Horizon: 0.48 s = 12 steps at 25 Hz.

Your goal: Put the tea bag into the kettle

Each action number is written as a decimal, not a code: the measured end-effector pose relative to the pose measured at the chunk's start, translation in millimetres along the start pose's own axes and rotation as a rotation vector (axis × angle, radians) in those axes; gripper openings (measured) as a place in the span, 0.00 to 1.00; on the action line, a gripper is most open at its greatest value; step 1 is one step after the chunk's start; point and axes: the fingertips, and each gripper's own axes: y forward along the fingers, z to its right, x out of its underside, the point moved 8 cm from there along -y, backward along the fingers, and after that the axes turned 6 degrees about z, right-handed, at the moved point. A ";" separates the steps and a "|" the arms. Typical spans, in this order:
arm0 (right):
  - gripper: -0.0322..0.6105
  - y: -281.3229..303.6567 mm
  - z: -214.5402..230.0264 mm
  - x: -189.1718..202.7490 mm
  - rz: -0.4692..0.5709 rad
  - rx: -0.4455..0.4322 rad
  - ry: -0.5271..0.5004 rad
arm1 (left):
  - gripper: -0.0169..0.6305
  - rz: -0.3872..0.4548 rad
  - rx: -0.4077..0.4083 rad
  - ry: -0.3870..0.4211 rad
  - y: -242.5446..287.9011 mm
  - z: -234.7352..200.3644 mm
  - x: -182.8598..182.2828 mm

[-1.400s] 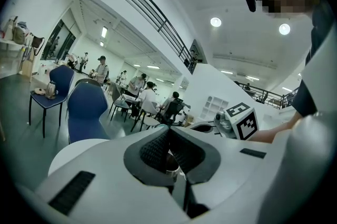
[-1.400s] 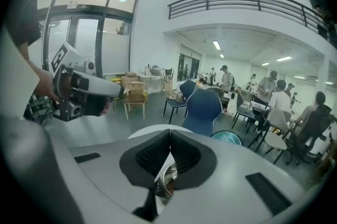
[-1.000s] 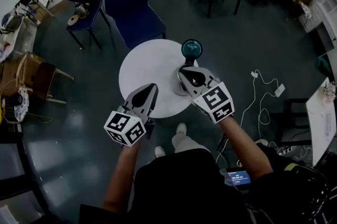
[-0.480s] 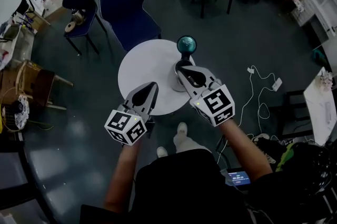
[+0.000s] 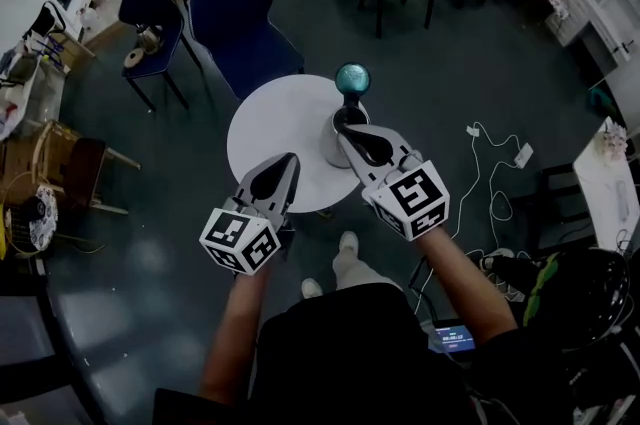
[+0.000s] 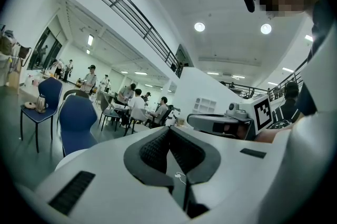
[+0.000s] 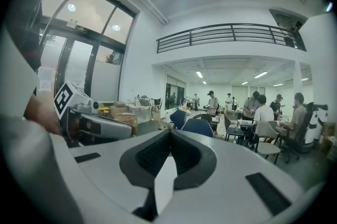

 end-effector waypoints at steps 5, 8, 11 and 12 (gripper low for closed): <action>0.08 -11.5 -22.7 -8.0 0.017 0.005 0.000 | 0.05 0.004 0.013 0.021 -23.6 11.2 -4.8; 0.08 -17.6 -38.9 -9.8 0.028 0.009 0.011 | 0.05 0.010 0.014 0.024 -40.1 16.0 -7.3; 0.08 -25.1 -51.4 -10.1 0.044 0.022 0.022 | 0.05 0.013 0.022 0.022 -53.0 21.9 -7.0; 0.08 -27.0 -55.7 -10.8 0.048 0.025 0.021 | 0.05 0.013 0.026 0.025 -57.5 23.5 -7.1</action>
